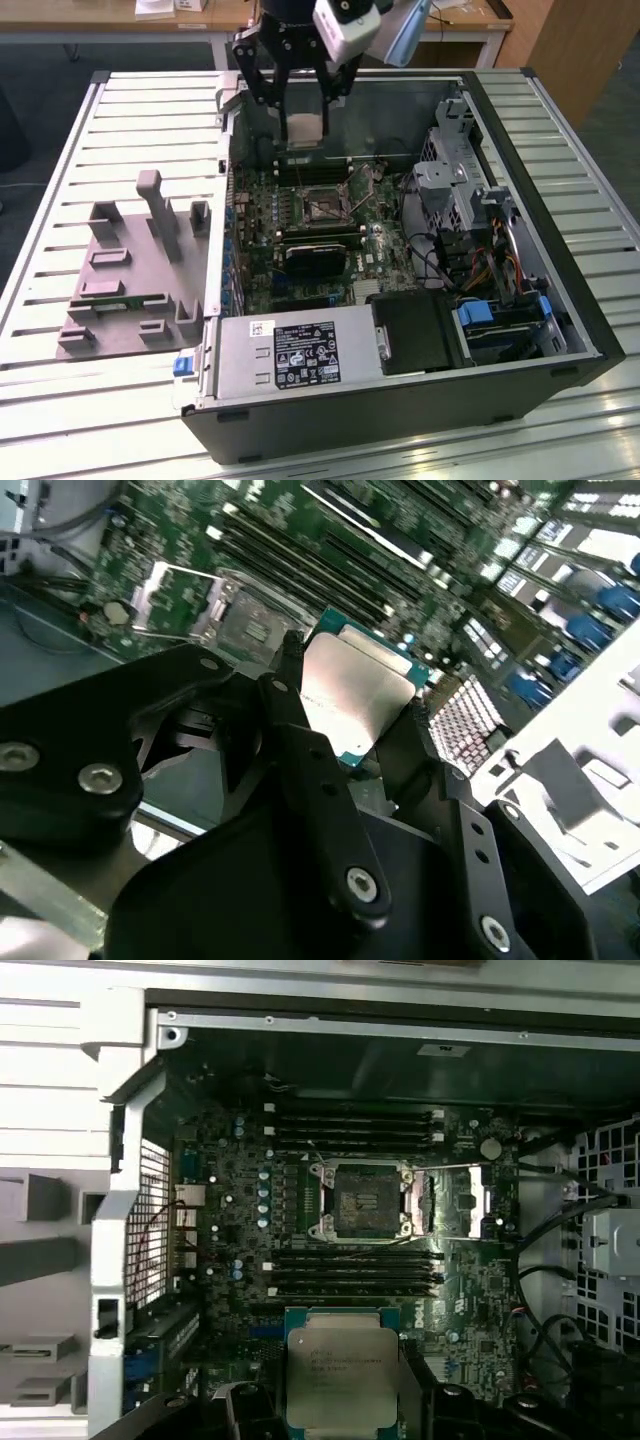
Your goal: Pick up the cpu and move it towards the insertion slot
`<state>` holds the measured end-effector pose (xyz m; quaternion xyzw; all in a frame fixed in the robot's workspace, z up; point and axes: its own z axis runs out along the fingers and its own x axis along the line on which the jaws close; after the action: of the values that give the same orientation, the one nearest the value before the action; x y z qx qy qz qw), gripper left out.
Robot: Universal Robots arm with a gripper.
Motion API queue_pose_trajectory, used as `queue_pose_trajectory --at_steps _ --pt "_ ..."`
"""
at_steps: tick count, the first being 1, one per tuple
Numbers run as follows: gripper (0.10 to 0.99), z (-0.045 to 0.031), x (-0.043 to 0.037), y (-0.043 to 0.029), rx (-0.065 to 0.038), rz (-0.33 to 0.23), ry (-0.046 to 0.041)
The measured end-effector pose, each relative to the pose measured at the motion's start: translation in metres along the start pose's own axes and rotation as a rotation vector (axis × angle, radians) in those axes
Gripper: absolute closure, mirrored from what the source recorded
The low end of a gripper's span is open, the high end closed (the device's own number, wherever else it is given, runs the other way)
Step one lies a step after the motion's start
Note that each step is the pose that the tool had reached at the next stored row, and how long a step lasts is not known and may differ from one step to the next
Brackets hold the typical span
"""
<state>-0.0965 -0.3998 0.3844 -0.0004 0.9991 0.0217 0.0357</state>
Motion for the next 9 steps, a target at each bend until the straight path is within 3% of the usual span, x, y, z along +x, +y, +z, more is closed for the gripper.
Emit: queue_pose_trajectory --at_steps 9 --pt "0.549 0.0028 -0.0366 -0.0001 0.0 0.0 0.0012"
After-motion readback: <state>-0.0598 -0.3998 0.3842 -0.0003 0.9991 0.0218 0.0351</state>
